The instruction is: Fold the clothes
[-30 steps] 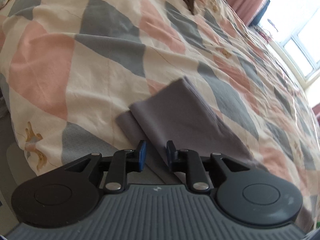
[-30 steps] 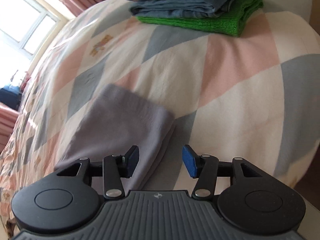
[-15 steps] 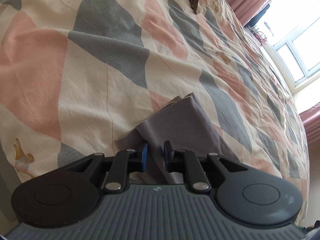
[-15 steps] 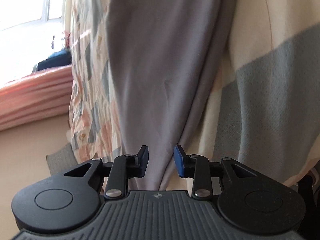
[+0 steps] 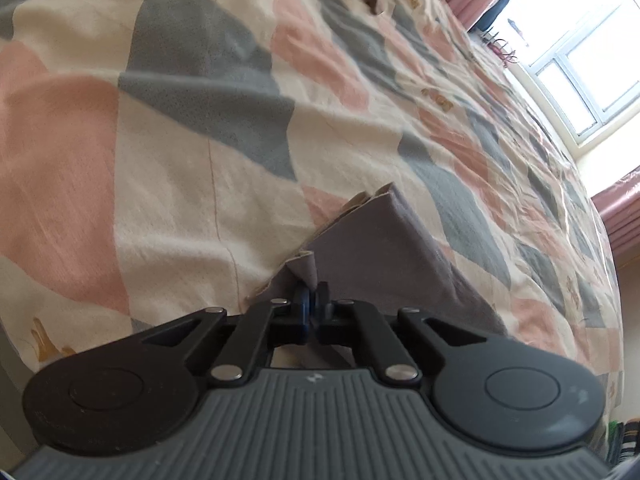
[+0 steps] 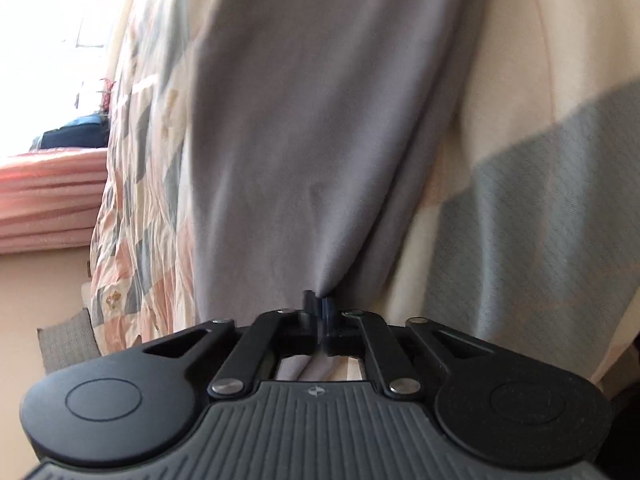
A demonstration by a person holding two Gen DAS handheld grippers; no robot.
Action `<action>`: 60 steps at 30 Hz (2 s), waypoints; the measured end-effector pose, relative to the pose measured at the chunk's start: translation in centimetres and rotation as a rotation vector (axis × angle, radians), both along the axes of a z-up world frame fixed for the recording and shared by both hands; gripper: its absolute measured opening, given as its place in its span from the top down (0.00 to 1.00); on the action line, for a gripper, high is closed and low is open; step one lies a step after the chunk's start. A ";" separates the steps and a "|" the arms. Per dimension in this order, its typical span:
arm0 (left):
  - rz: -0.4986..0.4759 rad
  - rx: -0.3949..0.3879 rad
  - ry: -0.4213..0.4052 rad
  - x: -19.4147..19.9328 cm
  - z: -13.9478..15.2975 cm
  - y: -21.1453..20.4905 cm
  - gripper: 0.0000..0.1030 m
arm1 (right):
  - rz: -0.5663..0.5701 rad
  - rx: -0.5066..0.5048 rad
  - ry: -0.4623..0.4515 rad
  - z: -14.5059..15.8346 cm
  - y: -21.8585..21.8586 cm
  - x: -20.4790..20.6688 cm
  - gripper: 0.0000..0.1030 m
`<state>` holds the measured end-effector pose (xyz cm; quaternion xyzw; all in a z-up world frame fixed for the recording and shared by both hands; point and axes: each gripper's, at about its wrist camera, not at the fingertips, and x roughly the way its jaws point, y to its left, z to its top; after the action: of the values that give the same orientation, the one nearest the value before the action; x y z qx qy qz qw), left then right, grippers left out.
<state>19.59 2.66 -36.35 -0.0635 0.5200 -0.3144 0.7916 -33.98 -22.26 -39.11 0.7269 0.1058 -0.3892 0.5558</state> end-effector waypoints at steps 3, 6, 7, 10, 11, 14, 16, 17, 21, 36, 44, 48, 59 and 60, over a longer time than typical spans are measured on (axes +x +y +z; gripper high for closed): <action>-0.054 -0.057 -0.125 -1.2 3.1 0.6 1.00 | 0.052 -0.090 0.022 2.4 0.2 0.0 0.99; -0.108 -0.025 -0.185 -2.0 3.5 0.8 1.00 | 0.062 -0.079 0.055 2.6 0.5 -0.4 0.99; -0.123 0.001 -0.181 -2.1 2.9 0.7 1.00 | 0.062 -0.068 0.066 2.4 0.6 -0.4 0.99; -0.140 0.056 -0.157 -2.0 0.7 0.7 1.00 | 0.059 -0.040 0.101 1.0 1.0 0.1 0.99; -0.146 0.077 -0.159 -2.0 0.0 0.7 1.00 | 0.059 -0.033 0.113 0.6 1.1 0.4 0.99; -0.168 0.107 -0.176 -2.2 -0.7 0.6 0.98 | 0.070 -0.034 0.129 0.1 1.5 0.5 0.93; -0.180 0.131 -0.205 -2.4 -0.3 0.6 0.94 | 0.088 -0.049 0.142 0.7 1.5 0.6 0.88; -0.174 0.150 -0.217 -2.3 0.1 0.8 0.93 | 0.114 -0.066 0.172 1.4 1.6 0.7 0.79; -0.142 0.201 -0.248 -1.1 2.7 1.4 0.95 | 0.233 -0.215 0.401 5.5 2.0 1.7 0.70; -0.400 0.274 -0.366 -0.2 -0.4 -8.4 0.97 | 0.497 -0.512 0.592 4.4 -4.0 10.9 0.65; -0.492 0.120 -0.355 -4.1 6.0 -8.5 0.93 | 0.491 -0.661 0.684 6.4 -4.4 11.2 0.63; -0.692 0.151 -0.402 -8.3 2.2 -12.3 0.86 | 0.464 -0.698 0.754 4.6 -7.0 10.3 0.63; -0.608 0.236 -0.360 -6.9 2.3 -10.8 0.92 | 0.409 -0.687 0.793 6.5 -9.3 0.4 0.55; -0.619 0.246 -0.359 -7.7 2.3 -10.7 0.90 | 0.416 -0.659 0.808 5.7 -8.8 -0.6 0.55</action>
<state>11.88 -8.02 -34.05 0.2484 0.4015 -0.4801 0.7393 -34.61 -31.10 -33.36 0.2719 0.3243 -0.5314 0.7338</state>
